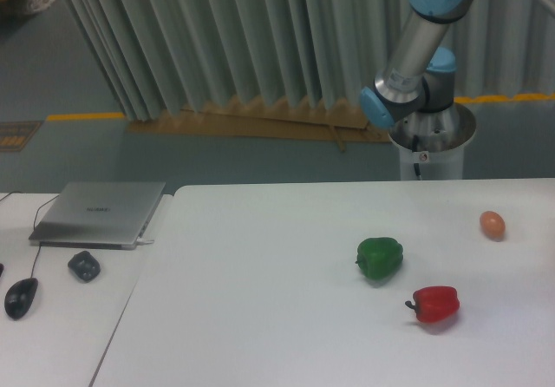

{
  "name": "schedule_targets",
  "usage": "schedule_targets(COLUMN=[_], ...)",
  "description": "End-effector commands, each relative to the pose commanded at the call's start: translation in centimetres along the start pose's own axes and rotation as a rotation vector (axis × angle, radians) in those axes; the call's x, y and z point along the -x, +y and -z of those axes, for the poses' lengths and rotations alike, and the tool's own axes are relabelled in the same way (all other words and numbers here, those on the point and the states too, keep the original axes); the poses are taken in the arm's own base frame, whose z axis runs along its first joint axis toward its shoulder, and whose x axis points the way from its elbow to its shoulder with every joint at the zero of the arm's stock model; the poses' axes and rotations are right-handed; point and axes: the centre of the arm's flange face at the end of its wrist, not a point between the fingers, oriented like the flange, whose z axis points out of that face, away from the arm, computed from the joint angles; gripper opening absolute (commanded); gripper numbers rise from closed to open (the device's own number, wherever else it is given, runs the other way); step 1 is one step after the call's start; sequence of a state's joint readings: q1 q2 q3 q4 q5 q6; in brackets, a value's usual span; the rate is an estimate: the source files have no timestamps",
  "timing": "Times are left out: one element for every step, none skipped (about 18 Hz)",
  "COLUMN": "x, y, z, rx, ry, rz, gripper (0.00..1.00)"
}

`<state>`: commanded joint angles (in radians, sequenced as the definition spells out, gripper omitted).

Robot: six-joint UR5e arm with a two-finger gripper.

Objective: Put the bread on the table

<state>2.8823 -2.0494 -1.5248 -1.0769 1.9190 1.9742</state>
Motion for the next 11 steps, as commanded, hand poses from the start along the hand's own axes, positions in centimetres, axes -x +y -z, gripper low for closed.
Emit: schedule_targets(x=[0.0, 0.0, -0.1, -0.1, 0.0, 0.0, 0.0, 0.0, 0.1, 0.2, 0.3], y=[0.0, -0.1, -0.1, -0.1, -0.8, -1.0, -1.1, -1.3, -1.4, -1.8, -2.1], z=[-0.1, -0.1, 0.0, 0.1, 0.4, 0.6, 0.7, 0.6, 0.7, 0.3, 0.3], rx=[-0.001, 0.001, 0.012, 0.034, 0.062, 0.081, 0.092, 0.092, 0.093, 0.090, 0.091], ry=[0.001, 0.001, 0.002, 0.012, 0.019, 0.024, 0.028, 0.029, 0.026, 0.032, 0.030], rz=[0.007, 0.010, 0.010, 0.007, -0.010, -0.015, -0.017, -0.018, -0.015, -0.008, -0.001], gripper=[1.00, 1.00, 1.00, 1.00, 1.00, 1.00, 1.00, 1.00, 1.00, 1.00, 1.00])
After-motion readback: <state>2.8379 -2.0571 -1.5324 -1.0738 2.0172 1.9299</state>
